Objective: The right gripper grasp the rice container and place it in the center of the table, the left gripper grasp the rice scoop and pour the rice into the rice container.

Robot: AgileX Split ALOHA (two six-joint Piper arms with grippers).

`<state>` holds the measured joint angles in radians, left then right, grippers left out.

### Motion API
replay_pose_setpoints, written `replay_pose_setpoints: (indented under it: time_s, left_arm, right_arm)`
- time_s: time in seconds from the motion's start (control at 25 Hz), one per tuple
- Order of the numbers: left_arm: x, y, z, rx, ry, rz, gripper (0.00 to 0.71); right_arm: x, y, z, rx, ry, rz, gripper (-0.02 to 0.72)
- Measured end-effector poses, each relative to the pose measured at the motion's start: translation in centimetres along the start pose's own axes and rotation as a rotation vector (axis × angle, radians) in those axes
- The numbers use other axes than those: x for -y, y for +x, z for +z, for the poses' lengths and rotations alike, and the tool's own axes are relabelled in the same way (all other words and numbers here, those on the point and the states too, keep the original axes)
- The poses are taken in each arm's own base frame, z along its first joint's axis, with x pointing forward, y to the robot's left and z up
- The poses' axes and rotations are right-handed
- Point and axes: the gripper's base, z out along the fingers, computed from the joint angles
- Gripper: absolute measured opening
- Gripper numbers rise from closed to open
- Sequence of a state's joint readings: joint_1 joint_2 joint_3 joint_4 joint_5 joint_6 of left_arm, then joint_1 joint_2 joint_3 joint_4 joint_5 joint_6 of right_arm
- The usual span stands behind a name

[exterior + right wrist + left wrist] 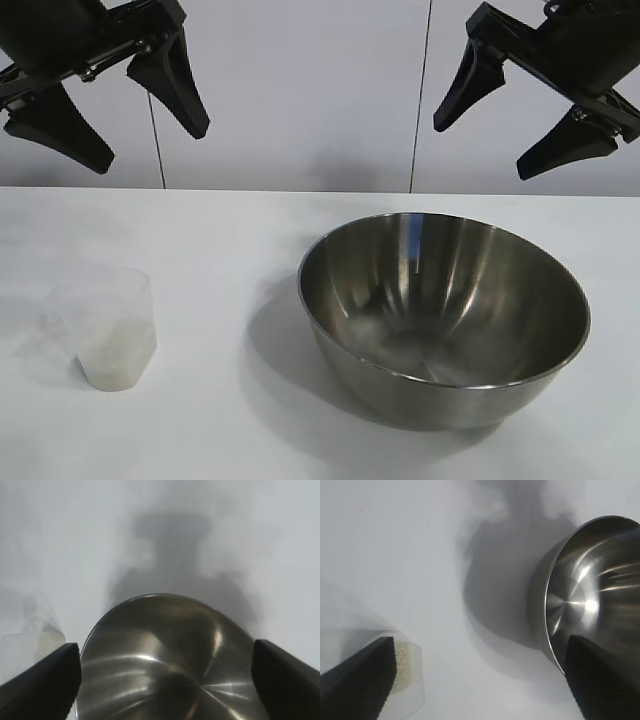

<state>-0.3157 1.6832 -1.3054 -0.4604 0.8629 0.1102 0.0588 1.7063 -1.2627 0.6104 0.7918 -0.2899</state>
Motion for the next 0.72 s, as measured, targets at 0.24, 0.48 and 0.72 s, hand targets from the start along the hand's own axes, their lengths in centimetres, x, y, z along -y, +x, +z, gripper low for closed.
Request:
replay_pose_setpoints:
  time_s: [0.24,0.48,0.72]
  left_arm:
    - [0.0,0.0,0.0,0.000,0.000,0.000,0.657]
    - [0.0,0.0,0.0,0.000,0.000,0.000,0.657]
    - [0.0,0.0,0.0,0.000,0.000,0.000,0.657]
  right_arm:
    - [0.0,0.0,0.0,-0.002,-0.001,0.000,0.642]
    - [0.3,0.7,-0.3,-0.079,-0.001,-0.009,0.642]
    - [2.0,1.9,-1.0,-0.227,0.159,-0.081,0.642]
